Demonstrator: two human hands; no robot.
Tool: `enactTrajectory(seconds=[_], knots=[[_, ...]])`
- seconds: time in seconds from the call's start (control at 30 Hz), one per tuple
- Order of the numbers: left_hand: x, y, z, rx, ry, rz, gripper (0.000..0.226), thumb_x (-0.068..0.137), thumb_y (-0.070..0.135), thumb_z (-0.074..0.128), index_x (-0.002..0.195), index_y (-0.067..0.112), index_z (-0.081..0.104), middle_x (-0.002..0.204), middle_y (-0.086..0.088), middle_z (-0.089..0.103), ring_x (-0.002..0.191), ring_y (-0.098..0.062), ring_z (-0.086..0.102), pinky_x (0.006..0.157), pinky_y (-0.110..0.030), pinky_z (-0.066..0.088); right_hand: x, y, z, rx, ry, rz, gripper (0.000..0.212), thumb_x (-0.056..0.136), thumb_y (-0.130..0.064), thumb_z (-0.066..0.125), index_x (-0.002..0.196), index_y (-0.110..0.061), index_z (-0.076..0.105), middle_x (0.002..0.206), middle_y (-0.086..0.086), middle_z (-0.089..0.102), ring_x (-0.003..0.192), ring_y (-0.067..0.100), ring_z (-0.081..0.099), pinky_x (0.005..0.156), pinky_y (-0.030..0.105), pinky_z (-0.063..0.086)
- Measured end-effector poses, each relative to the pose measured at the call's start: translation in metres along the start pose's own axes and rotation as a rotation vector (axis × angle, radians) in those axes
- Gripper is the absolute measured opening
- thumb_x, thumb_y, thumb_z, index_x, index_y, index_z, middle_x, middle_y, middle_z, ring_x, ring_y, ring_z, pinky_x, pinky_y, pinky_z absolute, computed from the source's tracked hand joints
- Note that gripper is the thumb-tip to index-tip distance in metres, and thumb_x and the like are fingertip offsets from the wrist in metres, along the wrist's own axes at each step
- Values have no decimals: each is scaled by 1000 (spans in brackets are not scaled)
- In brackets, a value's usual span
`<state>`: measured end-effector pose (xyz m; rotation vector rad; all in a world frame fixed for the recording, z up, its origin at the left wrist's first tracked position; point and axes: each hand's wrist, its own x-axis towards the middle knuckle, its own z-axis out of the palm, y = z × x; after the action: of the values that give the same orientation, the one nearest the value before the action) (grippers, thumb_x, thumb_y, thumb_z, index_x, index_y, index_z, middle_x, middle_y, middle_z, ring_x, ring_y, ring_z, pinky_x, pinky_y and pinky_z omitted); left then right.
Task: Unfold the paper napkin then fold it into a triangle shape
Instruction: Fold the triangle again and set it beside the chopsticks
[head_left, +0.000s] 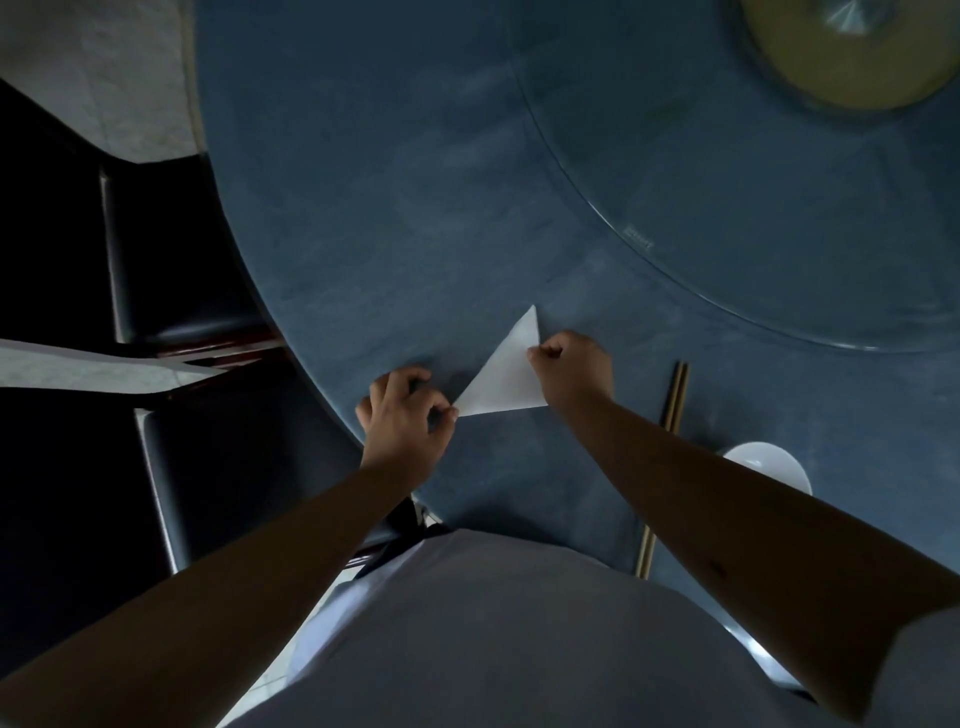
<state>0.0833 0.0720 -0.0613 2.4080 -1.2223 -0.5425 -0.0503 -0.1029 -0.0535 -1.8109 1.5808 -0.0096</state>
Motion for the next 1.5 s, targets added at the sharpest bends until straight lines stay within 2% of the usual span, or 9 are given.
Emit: enactTrajectory(seconds=[0.5,0.63,0.73,0.8,0.87,0.93,1.0,1.2,1.5], knots=[[1,3,-5,46,-32,-2,13,73,29,75,80,21,68,117,-4,55,111,-30,44,83,-38,24,-1,3,-3,-35,29,-22,22,84,-38,65,73,-20,58,83,3,64,75,18,55,63,28,37],[0,2,-7,82,-71,41,33,74,40,71,100,22,65,122,-4,50,113,-29,41,87,-41,28,-2,1,-5,-12,62,-17,30,86,-41,61,74,-14,59,81,6,63,77,23,57,62,28,35],[-4,3,-9,130,-132,201,57,75,52,57,123,20,52,135,-7,44,121,-28,36,92,-48,34,-13,4,-5,69,84,-52,24,88,-38,59,84,-14,59,91,6,60,84,26,58,66,29,36],[-6,6,-8,225,-202,344,73,76,56,51,136,16,41,147,-9,36,130,-29,32,93,-49,36,-29,10,-1,-21,84,-196,25,86,-38,56,102,-19,57,108,5,56,95,26,56,74,32,40],[-10,8,-3,328,-261,444,82,80,58,49,144,10,33,155,-12,29,140,-30,27,97,-49,35,-46,19,7,-259,130,-455,45,83,-42,52,122,-20,51,127,6,54,114,28,50,87,42,39],[-15,5,4,391,-282,491,84,86,60,44,148,5,27,157,-15,23,145,-29,21,104,-50,29,-60,29,17,-450,110,-697,61,86,-47,44,139,-17,39,148,7,41,136,25,35,95,47,33],[-20,0,9,432,-299,511,85,89,61,38,149,3,21,158,-15,18,147,-28,14,112,-52,20,-69,39,25,-578,18,-808,69,92,-51,37,149,-15,23,158,6,23,146,21,16,102,50,28],[-22,-1,11,476,-339,502,86,89,61,36,150,4,16,159,-16,17,147,-28,13,116,-52,14,-58,49,18,-721,-160,-760,74,91,-56,37,149,-12,25,159,7,21,147,20,13,111,51,21],[-23,-4,13,446,-306,506,90,88,62,36,152,5,7,160,-15,6,148,-27,5,116,-53,11,-35,50,-10,-704,-61,-595,76,91,-54,44,149,-9,24,157,9,26,144,24,22,109,53,22]])
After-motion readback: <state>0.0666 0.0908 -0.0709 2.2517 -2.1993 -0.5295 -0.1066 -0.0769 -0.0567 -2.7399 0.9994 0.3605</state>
